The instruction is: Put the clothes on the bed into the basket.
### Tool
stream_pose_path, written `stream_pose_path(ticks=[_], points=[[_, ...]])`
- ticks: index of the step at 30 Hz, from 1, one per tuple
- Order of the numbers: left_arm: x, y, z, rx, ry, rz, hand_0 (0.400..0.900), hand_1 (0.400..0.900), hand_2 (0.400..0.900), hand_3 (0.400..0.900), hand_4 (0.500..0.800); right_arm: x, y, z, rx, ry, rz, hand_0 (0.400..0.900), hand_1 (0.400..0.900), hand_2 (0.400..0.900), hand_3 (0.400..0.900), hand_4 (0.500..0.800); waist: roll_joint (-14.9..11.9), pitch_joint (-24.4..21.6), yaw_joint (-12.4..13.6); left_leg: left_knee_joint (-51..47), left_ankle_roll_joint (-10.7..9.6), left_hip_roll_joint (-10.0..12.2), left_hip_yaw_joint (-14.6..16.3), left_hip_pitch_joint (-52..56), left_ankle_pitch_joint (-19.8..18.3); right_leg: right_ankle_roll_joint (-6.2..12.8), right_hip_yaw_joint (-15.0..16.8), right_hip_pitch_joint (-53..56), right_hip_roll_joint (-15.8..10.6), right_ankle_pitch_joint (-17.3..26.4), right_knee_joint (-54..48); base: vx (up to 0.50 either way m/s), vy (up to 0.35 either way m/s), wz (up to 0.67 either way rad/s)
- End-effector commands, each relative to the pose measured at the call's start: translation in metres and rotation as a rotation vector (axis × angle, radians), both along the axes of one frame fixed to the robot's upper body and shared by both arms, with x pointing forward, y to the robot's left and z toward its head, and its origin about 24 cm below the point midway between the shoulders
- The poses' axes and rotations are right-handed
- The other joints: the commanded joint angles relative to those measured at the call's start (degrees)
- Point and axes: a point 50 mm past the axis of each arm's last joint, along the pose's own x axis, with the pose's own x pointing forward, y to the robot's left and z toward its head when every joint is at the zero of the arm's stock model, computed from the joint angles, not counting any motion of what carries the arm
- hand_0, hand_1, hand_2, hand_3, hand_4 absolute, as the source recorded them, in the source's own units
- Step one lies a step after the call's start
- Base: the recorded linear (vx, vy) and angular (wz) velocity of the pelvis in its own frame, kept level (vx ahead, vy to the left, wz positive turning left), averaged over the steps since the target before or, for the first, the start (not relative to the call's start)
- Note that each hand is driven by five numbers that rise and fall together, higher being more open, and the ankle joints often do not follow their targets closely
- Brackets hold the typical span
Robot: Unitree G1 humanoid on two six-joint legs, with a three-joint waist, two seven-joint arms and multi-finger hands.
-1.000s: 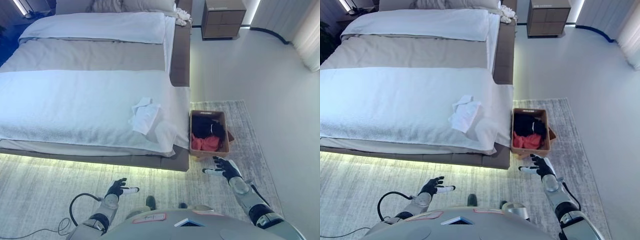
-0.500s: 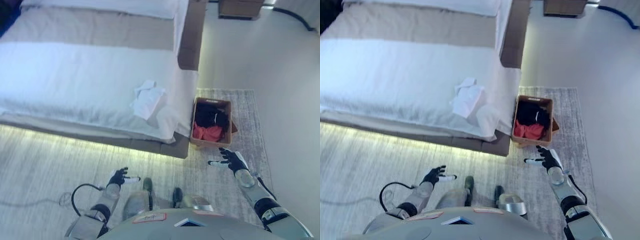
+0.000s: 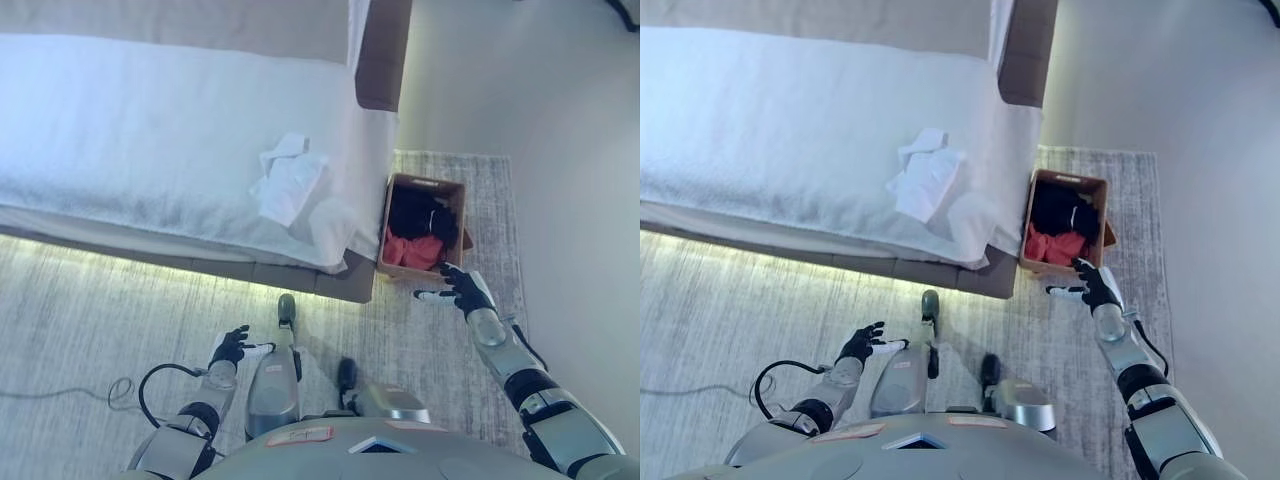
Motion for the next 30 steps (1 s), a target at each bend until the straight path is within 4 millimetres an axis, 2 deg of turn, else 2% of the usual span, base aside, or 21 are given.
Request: stream_pose_path(ticks=[1,3,4,5,6,8,9,11,13,15,17,19,20,23,26,28,29,30], points=[[0.024,0.022,0.016,0.082,-0.109,-0.015,0.900,0.900,0.900,0.900,0.800,0.017,0.015,0.016,0.054,-0.145,0.035,0.900,0.900,0.900,0.900,0.800,-4.7,-8.0,0.5,-1.0,2.4,-3.9,2.5,-0.3,3.3,10.88,2.8,5.5,-10.9,-1.2,8.3,0.62,0.375,0.02],[0.027,0.026,0.018,0.100,-0.106,-0.048,0.900,0.900,0.900,0.900,0.800,0.011,0.020,0.009,0.065,-0.109,0.036,0.900,0.900,0.900,0.900,0.800,-5.0,-8.3,0.3,-1.0,4.4,-4.8,2.8,1.3,1.4,10.51,3.0,-2.0,-11.8,3.2,21.6,0.37,0.320,0.19],[0.033,0.027,0.022,0.104,-0.120,-0.054,0.900,0.900,0.900,0.900,0.800,0.015,0.024,0.009,0.078,-0.117,0.036,0.900,0.900,0.900,0.900,0.800,-5.3,-7.8,-0.1,-1.0,5.5,-5.8,2.6,1.8,0.5,10.54,3.5,-6.5,-12.2,9.4,29.3,0.18,0.308,0.22],[0.040,0.030,0.026,0.113,-0.142,-0.054,0.900,0.900,0.900,0.900,0.800,0.017,0.027,0.010,0.085,-0.126,0.040,0.900,0.900,0.900,0.900,0.800,-5.2,-6.8,-0.3,-1.0,6.3,-6.1,2.2,2.3,-0.2,10.29,3.2,-9.8,-12.2,12.4,36.4,0.16,0.332,0.24],[0.048,0.032,0.031,0.114,-0.167,-0.047,0.900,0.900,0.900,0.900,0.800,0.023,0.032,0.013,0.099,-0.144,0.042,0.900,0.900,0.900,0.900,0.800,-5.0,-5.7,-0.8,-1.0,7.1,-6.6,1.9,3.3,-1.1,9.89,2.1,-13.5,-12.6,13.4,42.1,0.16,0.304,0.10],[0.058,0.034,0.037,0.123,-0.193,-0.050,0.900,0.900,0.900,0.900,0.800,0.030,0.042,0.016,0.118,-0.168,0.047,0.900,0.900,0.900,0.900,0.800,-5.8,-4.0,-1.1,-1.0,7.6,-8.1,1.8,6.1,-4.2,9.91,-1.7,-16.7,-15.6,12.2,44.8,0.25,0.245,0.08],[0.063,0.035,0.040,0.131,-0.205,-0.053,0.900,0.900,0.900,0.900,0.800,0.036,0.045,0.020,0.117,-0.189,0.055,0.900,0.900,0.900,0.900,0.800,-6.0,-3.1,-1.2,-1.0,7.8,-8.4,1.6,7.0,-4.6,9.77,-2.6,-17.5,-16.0,11.9,43.3,0.22,0.145,0.03],[0.070,0.036,0.043,0.137,-0.219,-0.035,0.900,0.900,0.900,0.900,0.800,0.050,0.050,0.031,0.104,-0.241,0.072,0.900,0.900,0.900,0.900,0.800,-4.9,-1.6,-0.9,-1.0,7.5,-7.4,1.4,7.7,-5.1,7.97,-5.4,-20.4,-15.1,6.8,36.9,0.18,0.071,-0.01],[0.074,0.031,0.044,0.129,-0.230,-0.044,0.900,0.900,0.900,0.900,0.800,0.062,0.053,0.043,0.078,-0.291,0.103,0.900,0.900,0.900,0.900,0.800,-4.2,-0.4,-0.7,-1.0,7.0,-7.1,0.6,8.7,-5.5,8.31,-6.6,-20.3,-15.4,5.1,29.4,0.20,-0.009,0.08],[0.075,0.027,0.044,0.130,-0.239,-0.061,0.900,0.900,0.900,0.900,0.800,0.074,0.055,0.059,0.041,-0.357,0.127,0.900,0.900,0.900,0.900,0.800,-3.9,-0.1,-0.5,-1.0,6.0,-6.6,0.1,8.6,-6.1,9.65,-6.2,-20.0,-16.0,6.7,17.0,0.18,-0.087,0.10],[0.080,0.025,0.047,0.131,-0.259,-0.077,0.900,0.900,0.900,0.900,0.800,0.084,0.051,0.070,-0.015,-0.397,0.141,0.900,0.900,0.900,0.900,0.800,-4.4,0.2,-0.7,-1.0,5.3,-6.5,-0.6,8.3,-6.6,11.88,-3.2,-22.0,-16.4,11.8,7.9,0.16,-0.137,0.30],[0.082,0.025,0.048,0.137,-0.266,-0.072,0.900,0.900,0.900,0.900,0.800,0.092,0.055,0.085,-0.056,-0.454,0.180,0.900,0.900,0.900,0.900,0.800,-5.1,0.4,-1.3,-1.0,4.8,-6.6,-1.5,8.4,-6.8,13.16,0.8,-23.2,-16.4,15.5,5.4,0.18,-0.153,0.55],[0.086,0.024,0.051,0.146,-0.280,-0.080,0.900,0.900,0.900,0.900,0.800,0.091,0.052,0.088,-0.093,-0.470,0.182,0.900,0.900,0.900,0.900,0.800,-5.5,0.3,-1.4,-1.0,4.6,-7.0,-2.2,8.3,-7.0,13.34,0.9,-21.7,-16.6,15.1,3.5,0.15,-0.147,0.56],[0.087,0.019,0.050,0.143,-0.282,-0.093,0.900,0.900,0.900,0.900,0.800,0.106,0.048,0.107,-0.236,-0.510,0.248,0.900,0.900,0.900,0.900,0.800,-6.3,-0.8,-0.9,-1.0,4.2,-7.3,-3.5,7.4,-7.7,14.03,-1.0,-20.7,-17.0,16.7,1.0,0.16,-0.186,0.43],[0.084,0.009,0.046,0.117,-0.274,-0.103,0.900,0.900,0.900,0.900,0.800,0.121,0.043,0.129,-0.366,-0.540,0.302,0.900,0.900,0.900,0.900,0.800,-5.9,-1.4,-0.6,-1.0,4.1,-6.3,-5.4,7.1,-7.6,13.22,-2.4,-19.8,-15.7,14.8,2.0,0.17,-0.179,0.33],[0.083,0.001,0.043,0.098,-0.267,-0.124,0.900,0.900,0.900,0.900,0.800,0.132,0.048,0.142,-0.424,-0.556,0.354,0.900,0.900,0.900,0.900,0.800,-5.9,-1.2,-0.6,-1.0,3.8,-5.7,-6.3,6.5,-7.3,12.79,-2.8,-20.0,-15.1,13.8,2.6,0.08,-0.140,0.19],[0.085,-0.005,0.044,0.085,-0.274,-0.132,0.900,0.900,0.900,0.900,0.800,0.139,0.057,0.154,-0.443,-0.588,0.392,0.900,0.900,0.900,0.900,0.800,-6.1,-1.0,-0.6,-1.0,3.6,-5.3,-6.7,5.9,-7.1,12.50,-3.0,-20.4,-14.6,13.3,2.8,0.02,-0.128,0.11],[0.087,-0.010,0.044,0.076,-0.275,-0.135,0.900,0.900,0.900,0.900,0.800,0.141,0.059,0.156,-0.454,-0.592,0.405,0.900,0.900,0.900,0.900,0.800,-6.2,-0.7,-0.6,-1.0,3.4,-5.0,-6.9,5.3,-6.9,12.30,-3.1,-20.7,-14.3,13.0,2.9,0.01,-0.119,0.09]])
